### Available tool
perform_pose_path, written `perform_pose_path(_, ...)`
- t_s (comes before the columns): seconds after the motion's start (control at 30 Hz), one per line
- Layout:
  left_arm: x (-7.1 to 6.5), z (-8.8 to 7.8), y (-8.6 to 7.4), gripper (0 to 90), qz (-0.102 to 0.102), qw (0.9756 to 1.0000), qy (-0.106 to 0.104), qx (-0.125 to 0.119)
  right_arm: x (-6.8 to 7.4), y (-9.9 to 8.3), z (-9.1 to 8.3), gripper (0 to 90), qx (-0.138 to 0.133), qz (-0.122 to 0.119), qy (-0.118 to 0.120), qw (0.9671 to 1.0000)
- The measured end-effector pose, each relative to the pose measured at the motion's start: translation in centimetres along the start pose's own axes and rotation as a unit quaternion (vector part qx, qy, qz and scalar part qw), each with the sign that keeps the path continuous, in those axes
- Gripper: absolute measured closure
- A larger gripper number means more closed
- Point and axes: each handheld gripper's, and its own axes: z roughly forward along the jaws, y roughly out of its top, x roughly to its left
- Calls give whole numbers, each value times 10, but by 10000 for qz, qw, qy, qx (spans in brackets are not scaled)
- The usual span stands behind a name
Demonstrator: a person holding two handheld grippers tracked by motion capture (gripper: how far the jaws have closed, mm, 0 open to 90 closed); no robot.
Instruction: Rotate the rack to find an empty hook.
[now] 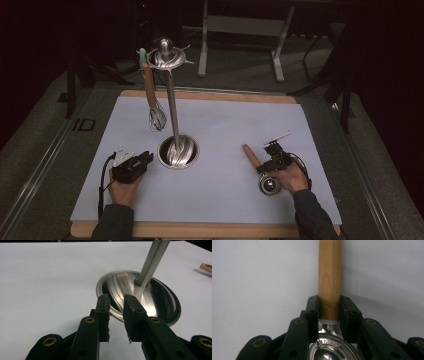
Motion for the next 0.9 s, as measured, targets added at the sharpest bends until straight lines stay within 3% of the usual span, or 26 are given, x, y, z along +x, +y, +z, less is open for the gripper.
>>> perform_pose_path(0.47, 0, 0, 0, 750, 8, 10000, 6, 2, -8, -10, -16, 709, -600, 98, 113, 9981)
perform_pose_path(0.9, 0, 0, 0, 748, 31, 10000, 16, 25, -2, -18, -29, 709, -983, -157, -63, 9950)
